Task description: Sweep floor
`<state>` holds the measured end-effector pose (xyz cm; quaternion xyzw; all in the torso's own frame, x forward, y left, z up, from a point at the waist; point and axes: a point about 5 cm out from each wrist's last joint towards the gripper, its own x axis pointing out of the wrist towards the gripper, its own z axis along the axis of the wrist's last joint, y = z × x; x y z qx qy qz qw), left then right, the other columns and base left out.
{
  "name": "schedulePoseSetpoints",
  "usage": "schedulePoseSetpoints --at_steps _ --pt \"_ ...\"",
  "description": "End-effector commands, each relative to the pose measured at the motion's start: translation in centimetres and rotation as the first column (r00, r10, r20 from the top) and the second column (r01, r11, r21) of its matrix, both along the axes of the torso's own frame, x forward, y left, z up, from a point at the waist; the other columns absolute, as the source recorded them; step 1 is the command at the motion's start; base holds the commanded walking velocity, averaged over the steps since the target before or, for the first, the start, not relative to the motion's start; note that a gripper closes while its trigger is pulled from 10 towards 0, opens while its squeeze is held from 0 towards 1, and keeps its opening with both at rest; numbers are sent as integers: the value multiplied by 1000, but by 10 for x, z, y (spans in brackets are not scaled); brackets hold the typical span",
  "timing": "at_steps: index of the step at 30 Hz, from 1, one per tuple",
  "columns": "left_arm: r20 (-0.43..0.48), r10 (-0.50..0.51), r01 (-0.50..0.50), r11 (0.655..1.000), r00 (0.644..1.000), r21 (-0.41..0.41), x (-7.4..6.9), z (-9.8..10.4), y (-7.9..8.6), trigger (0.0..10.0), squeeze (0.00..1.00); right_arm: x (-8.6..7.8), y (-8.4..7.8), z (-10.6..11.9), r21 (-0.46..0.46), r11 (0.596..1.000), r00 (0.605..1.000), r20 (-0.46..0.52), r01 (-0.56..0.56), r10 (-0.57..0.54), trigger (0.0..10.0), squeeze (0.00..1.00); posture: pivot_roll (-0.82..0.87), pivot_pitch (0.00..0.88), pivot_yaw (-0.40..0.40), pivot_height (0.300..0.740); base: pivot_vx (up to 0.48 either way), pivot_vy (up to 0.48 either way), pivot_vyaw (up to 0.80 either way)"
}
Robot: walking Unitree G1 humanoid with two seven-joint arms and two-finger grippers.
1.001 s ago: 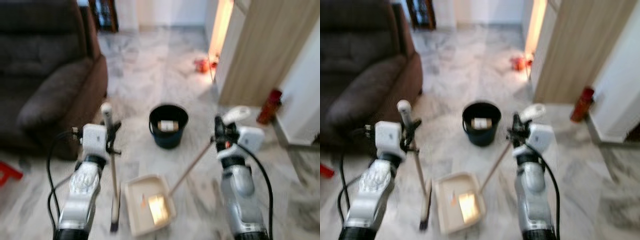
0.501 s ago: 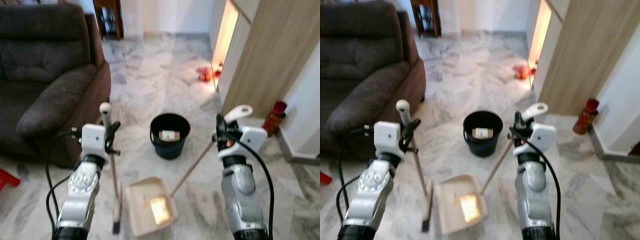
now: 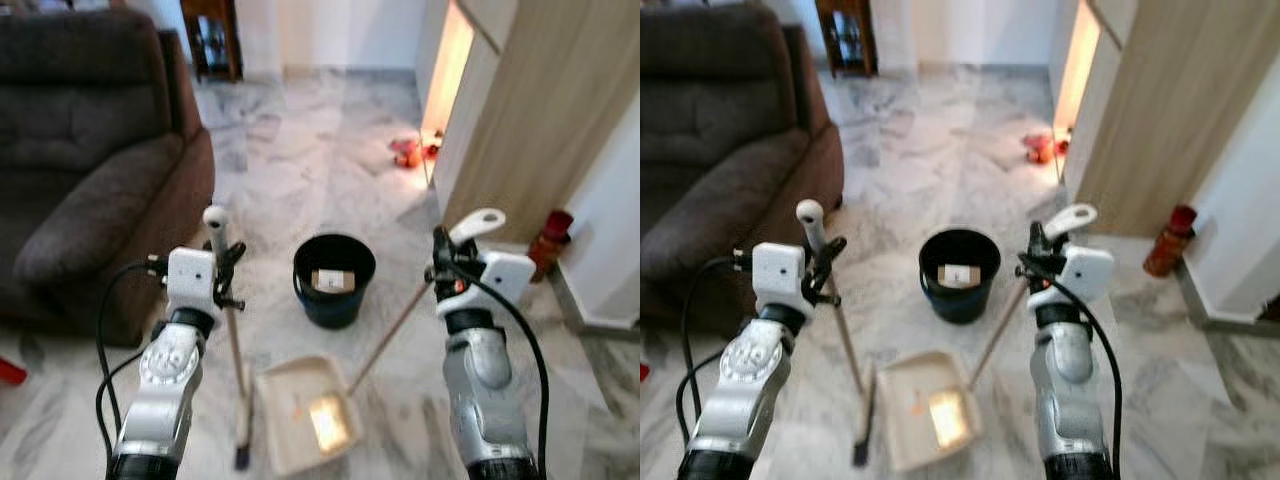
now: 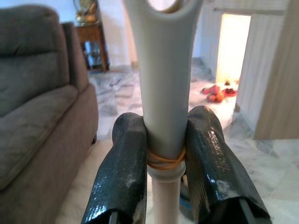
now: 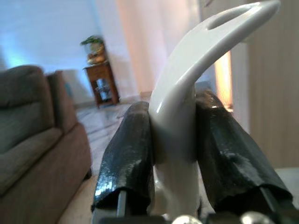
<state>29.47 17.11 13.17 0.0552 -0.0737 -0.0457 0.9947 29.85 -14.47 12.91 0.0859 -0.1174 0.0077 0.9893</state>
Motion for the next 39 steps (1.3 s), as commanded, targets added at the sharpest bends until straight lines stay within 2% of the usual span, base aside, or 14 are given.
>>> schedulePoseSetpoints --at_steps 1,11,18,22,35,39 --pt "59 -9 8 1000 998 14 3 12 -1 10000 0 2 2 13 36 999 998 66 -5 2 10000 0 44 0 15 740 304 0 0" --pt "63 -14 13 1000 998 17 4 14 -2 10000 0 3 4 14 23 1000 997 71 -20 18 10000 0 47 0 15 740 302 0 0" --pt "67 -17 16 1000 998 18 5 14 -2 10000 0 4 8 16 -19 999 996 81 -44 46 10000 0 49 0 14 740 302 0 121" --pt "67 -19 18 1000 998 19 6 14 -3 10000 0 4 7 15 5 999 996 77 -34 34 10000 0 49 0 14 740 299 0 108" --pt "67 -16 15 1000 998 15 4 14 -3 10000 0 4 4 15 1 1000 996 79 -28 27 10000 0 50 0 10 740 293 0 0" --pt "74 -16 16 1000 997 10 3 14 -2 10000 0 4 4 16 -1 1000 996 81 -27 27 10000 0 51 0 9 740 0 0 0"
